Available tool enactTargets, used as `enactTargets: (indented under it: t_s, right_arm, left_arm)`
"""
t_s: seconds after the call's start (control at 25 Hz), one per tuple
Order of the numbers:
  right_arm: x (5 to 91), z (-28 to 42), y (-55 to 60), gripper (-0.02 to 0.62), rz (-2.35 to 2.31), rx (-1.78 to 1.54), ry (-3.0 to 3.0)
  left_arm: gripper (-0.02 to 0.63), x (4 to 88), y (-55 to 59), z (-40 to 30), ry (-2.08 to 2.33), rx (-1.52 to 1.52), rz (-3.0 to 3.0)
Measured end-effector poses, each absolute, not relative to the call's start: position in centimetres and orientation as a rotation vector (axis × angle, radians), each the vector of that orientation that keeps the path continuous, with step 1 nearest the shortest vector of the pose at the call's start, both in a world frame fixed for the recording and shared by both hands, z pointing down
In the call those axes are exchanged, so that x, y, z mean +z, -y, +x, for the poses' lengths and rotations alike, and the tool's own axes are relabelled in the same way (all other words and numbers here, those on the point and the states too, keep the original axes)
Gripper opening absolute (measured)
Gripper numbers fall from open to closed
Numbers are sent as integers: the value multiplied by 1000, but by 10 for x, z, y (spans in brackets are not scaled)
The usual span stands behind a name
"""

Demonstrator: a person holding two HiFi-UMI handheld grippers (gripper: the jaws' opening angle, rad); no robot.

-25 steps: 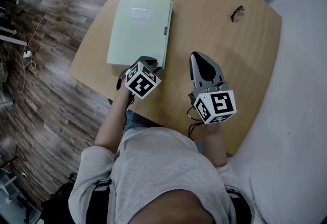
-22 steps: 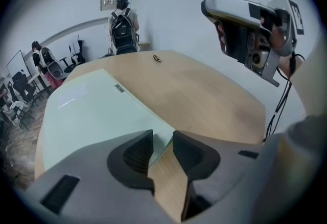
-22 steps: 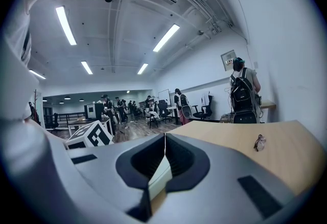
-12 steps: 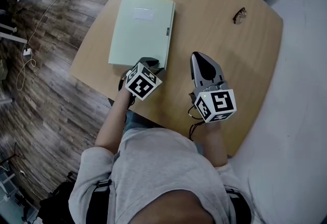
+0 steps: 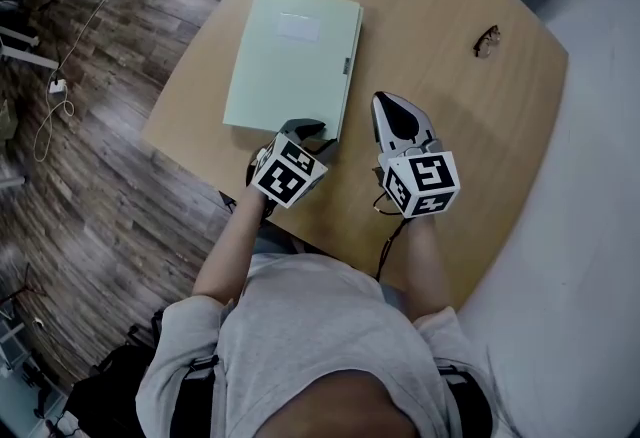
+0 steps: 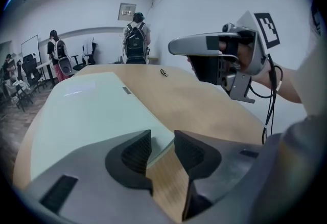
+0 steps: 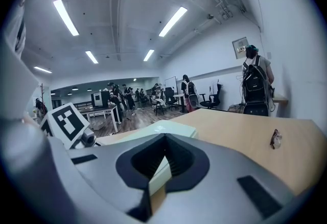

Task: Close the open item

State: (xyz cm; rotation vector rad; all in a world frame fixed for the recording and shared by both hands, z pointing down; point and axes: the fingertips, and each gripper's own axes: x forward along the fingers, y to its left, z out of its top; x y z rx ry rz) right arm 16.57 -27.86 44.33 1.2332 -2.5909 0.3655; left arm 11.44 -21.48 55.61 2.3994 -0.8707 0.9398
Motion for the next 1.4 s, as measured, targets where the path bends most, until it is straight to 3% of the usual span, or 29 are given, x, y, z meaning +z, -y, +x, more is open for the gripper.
enactTargets:
  t_s: [0.84,1.4]
  right_arm:
    - [552,105,364,9,1003,517,2246]
    - [548,110,361,9,1107,624,2328]
  left_arm:
    - [126,551,218,110,867,889,2426]
    - [124,533,221,103,866,707,2464]
